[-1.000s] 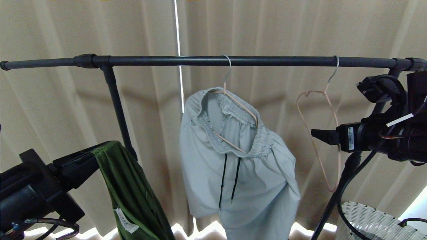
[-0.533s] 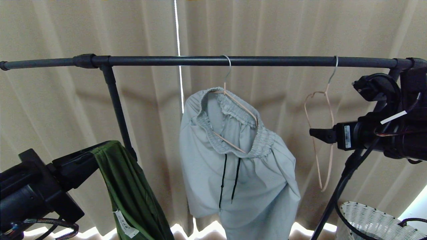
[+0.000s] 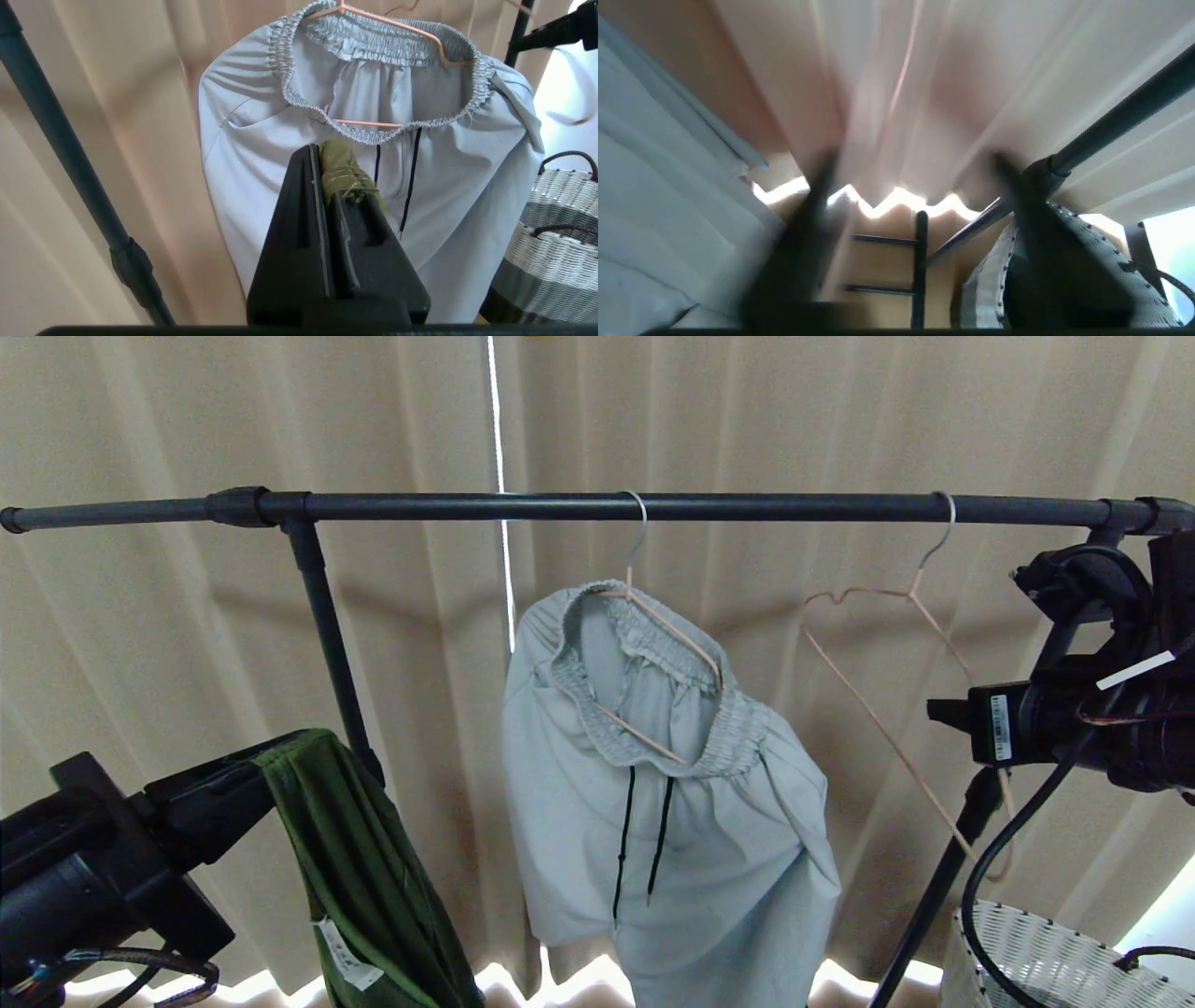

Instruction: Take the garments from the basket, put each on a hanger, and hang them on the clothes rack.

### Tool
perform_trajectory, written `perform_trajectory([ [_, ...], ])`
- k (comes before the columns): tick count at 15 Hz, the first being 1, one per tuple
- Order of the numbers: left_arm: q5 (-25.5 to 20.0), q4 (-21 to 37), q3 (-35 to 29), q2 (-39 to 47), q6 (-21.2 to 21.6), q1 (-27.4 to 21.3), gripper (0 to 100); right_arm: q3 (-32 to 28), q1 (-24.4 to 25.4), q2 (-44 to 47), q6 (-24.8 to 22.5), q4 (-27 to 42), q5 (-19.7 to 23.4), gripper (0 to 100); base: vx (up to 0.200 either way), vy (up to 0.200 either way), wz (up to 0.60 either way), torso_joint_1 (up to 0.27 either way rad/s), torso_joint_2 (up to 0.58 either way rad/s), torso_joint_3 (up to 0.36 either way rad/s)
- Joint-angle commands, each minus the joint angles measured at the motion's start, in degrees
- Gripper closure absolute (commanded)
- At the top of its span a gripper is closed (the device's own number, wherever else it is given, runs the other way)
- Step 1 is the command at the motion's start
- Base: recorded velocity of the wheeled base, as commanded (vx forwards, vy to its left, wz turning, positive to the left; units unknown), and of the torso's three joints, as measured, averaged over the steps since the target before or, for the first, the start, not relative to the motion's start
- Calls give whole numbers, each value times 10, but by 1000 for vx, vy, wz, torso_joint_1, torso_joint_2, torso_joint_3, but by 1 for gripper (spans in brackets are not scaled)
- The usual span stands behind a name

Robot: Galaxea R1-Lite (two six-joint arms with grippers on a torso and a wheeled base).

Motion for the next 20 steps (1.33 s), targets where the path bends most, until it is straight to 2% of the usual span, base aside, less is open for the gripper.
perform_trajectory([
  [1, 0, 0, 0, -1, 1, 0, 100, 2, 1, -3, 0, 0, 0, 100, 0, 0, 0, 0, 0, 0],
  [7, 0, 0, 0, -3, 1, 0, 100, 3, 0, -17, -1, 0, -1, 100, 0, 0, 0, 0, 0, 0],
  [13, 1, -3, 10, -5, 8, 1, 100, 4, -1, -89, 1, -10, 7, 100, 0, 0, 0, 0, 0, 0],
  [16, 2, -5, 13, -8, 21, 3, 100, 24, 0, -132, 2, -11, 7, 100, 0, 0, 0, 0, 0, 0],
  [20, 3, -5, 11, -10, 20, 4, 100, 67, -1, -178, -1, -9, 37, 100, 0, 0, 0, 0, 0, 0],
])
